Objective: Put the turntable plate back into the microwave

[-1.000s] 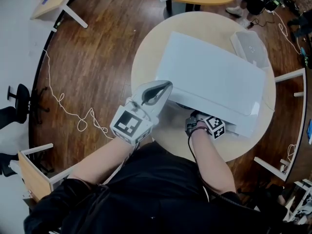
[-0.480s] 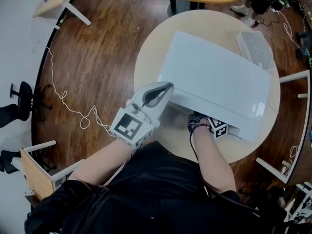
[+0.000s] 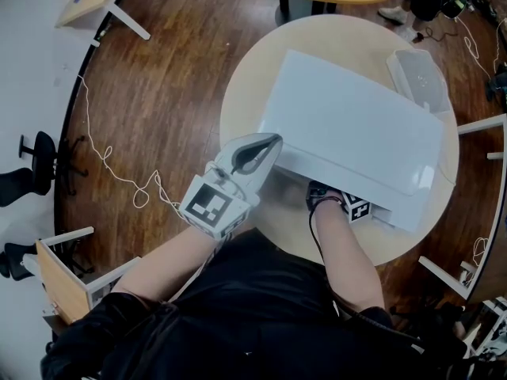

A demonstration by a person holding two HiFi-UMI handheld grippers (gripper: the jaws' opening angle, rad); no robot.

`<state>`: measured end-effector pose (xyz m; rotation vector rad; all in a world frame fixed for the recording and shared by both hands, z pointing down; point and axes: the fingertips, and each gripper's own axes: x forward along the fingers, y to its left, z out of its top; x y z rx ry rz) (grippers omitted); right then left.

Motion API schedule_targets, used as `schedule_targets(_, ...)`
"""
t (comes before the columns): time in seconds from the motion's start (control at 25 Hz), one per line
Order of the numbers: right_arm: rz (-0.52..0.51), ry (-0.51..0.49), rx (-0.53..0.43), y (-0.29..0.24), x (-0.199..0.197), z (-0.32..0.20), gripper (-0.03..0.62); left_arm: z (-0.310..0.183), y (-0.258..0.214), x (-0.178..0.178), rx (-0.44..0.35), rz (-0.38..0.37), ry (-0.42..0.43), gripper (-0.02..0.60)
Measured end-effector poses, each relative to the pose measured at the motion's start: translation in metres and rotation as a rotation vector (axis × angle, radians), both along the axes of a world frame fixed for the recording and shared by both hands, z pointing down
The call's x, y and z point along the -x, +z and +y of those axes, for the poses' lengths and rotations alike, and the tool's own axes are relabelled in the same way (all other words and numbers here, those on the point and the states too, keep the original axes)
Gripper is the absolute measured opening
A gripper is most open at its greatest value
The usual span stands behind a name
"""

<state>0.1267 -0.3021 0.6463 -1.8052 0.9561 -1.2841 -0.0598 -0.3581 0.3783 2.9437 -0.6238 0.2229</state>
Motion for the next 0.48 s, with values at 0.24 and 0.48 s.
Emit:
schedule_targets(0.24,-0.016,0.021,0.019,0.005,-0.0011,-0.0003,0.031,-0.0018,-0.0003,-0.0011,0.003,0.005,-0.003,0.006)
schedule_targets(0.48,-0.031,0.033,0.017,0.0084,-0.005,-0.0023,0.039,-0.0048,0.0,0.0025,-0.02,0.025,-0.02,0.006)
